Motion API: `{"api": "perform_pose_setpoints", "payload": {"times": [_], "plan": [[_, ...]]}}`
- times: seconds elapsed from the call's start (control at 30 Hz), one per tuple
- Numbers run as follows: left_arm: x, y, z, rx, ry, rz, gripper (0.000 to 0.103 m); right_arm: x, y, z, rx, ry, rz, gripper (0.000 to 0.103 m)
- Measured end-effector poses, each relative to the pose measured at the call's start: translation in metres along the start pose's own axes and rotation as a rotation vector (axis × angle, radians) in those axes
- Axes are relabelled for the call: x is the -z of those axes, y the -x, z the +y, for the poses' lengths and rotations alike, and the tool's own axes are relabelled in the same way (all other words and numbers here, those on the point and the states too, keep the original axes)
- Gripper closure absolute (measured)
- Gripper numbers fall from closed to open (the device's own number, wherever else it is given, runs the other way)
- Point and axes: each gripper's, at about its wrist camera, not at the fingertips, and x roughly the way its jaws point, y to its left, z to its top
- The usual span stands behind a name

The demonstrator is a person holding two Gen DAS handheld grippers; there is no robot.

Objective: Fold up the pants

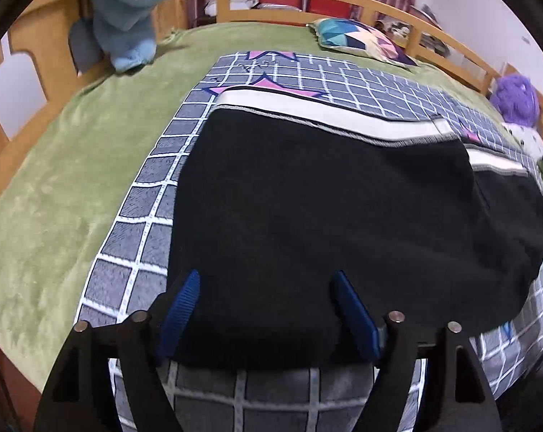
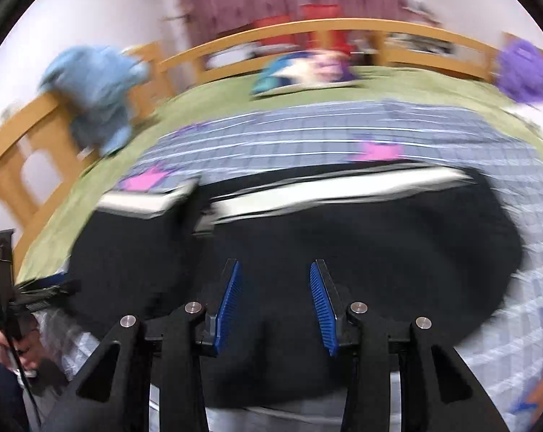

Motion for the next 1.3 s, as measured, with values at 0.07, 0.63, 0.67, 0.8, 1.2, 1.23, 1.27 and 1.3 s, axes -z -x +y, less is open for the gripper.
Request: {"api": "perform_pose_setpoints", "payload": {"times": [0.07,0.63,0.67,0.8,1.2,1.23,1.27,1.3], "plan": [[0.005,0.004,0.000,0.013,0.006,-0.001,0.022,-0.006,-0.022,0.032,-0.040,0.053,0.013,0.063],[0.008,0.018,0.044,0.126,0.121,-0.099,0.022,-0.043,-0.145,0.071,0.015,0.043,0.156,0.096],[0.008,0.017,0.045,0.132,0.129,-0.099,0.022,-0.040,-0.138,0.076,0.036,0.083,0.155,0.095],[0.010,0.011,0.041,0.131,0.110,-0.063,0.022,-0.019,-0.083,0.078,0.057,0.044,0.099,0.079],[0.025,0.019,0.082,0.186,0.296,-0.061,0.022,0.073,-0.032,0.082,-0.034,0.068,0.084,0.065],[0.027,0.015,0.087,0.209,0.329,-0.044,0.022,0.071,-0.027,0.077,-0.047,0.056,0.073,0.057],[0.029,0.010,0.092,0.237,0.359,-0.021,0.022,0.069,-0.021,0.070,-0.047,0.052,0.057,0.049],[0.030,0.005,0.095,0.264,0.389,0.003,0.022,0.067,-0.015,0.066,-0.032,0.059,0.041,0.047]]}}
